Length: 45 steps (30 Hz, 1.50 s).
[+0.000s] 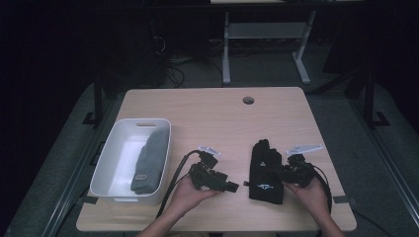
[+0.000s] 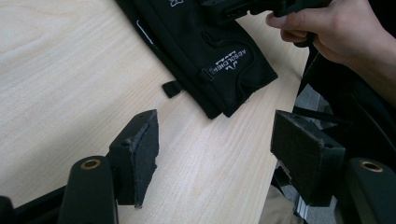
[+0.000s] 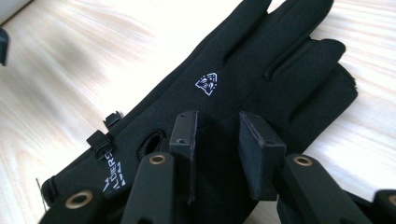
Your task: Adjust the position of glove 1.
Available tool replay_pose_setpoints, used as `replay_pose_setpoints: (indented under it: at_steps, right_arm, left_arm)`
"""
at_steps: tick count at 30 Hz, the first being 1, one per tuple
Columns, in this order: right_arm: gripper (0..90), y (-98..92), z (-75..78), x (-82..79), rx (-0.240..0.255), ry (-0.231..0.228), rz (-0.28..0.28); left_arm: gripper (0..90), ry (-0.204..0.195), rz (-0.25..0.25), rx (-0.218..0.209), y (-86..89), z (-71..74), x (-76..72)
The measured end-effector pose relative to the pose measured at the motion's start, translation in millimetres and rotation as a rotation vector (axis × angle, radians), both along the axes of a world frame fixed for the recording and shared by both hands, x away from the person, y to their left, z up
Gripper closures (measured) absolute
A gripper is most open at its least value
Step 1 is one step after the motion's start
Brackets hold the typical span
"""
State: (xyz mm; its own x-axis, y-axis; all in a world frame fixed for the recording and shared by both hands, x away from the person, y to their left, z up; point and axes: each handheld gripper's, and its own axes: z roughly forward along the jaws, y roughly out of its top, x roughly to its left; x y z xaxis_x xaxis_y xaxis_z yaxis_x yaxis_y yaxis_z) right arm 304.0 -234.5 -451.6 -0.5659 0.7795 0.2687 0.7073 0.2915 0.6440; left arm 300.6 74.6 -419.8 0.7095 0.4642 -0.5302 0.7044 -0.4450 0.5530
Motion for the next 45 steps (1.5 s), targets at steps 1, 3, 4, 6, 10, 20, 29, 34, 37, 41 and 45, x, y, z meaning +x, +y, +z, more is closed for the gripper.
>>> replay_pose_setpoints:
  at_steps: [1, 3, 4, 6, 10, 20, 29, 34, 37, 41, 45]
  right_arm:
    - [66.5, 1.0, -0.6, 0.3, 0.004, -0.007, 0.005]
    - [65.6, 4.9, -0.6, -0.4, 0.015, 0.0, 0.007]
    - [64.7, 7.1, -1.0, -0.6, 0.017, -0.001, 0.016]
    - [63.4, 10.1, -0.7, -0.7, 0.016, -0.001, 0.03]
    - [61.4, 13.6, 0.0, -1.4, 0.02, 0.001, 0.048]
    - [59.9, 25.4, -1.0, -2.6, 0.053, 0.019, 0.064]
    - [58.8, 33.7, -2.2, -1.1, 0.061, 0.021, 0.088]
    - [58.9, 35.0, -3.2, -1.2, 0.055, 0.018, 0.095]
    - [58.8, 35.6, -3.6, -1.1, 0.052, 0.014, 0.098]
    - [58.7, 36.5, -3.4, -1.3, 0.048, 0.018, 0.098]
    - [55.0, 36.4, -1.7, -0.7, 0.044, 0.016, 0.094]
  left_arm:
    - [32.2, 0.004, -0.006, 0.007, 0.0, -0.7, -0.1]
    - [32.6, 0.013, -0.003, 0.002, -1.8, -4.2, -1.2]
    - [32.8, 0.016, -0.009, 0.009, -2.0, -5.3, -1.4]
    - [33.1, 0.019, -0.018, 0.013, -3.0, -8.3, -1.8]
    - [34.0, 0.028, -0.027, 0.02, -4.5, -12.3, -2.5]
    - [35.2, 0.063, -0.027, 0.031, -10.7, -24.2, -4.0]
    - [42.6, 0.09, -0.054, 0.062, -18.1, -35.5, -3.9]
    - [45.5, 0.098, -0.037, 0.068, -22.9, -41.7, -3.5]
    - [46.4, 0.087, -0.035, 0.081, -25.7, -41.3, -2.5]
    - [60.1, 0.029, -0.046, 0.12, -29.1, -41.5, -1.8]
    - [73.4, 0.027, -0.049, 0.122, -30.1, -43.4, 1.4]
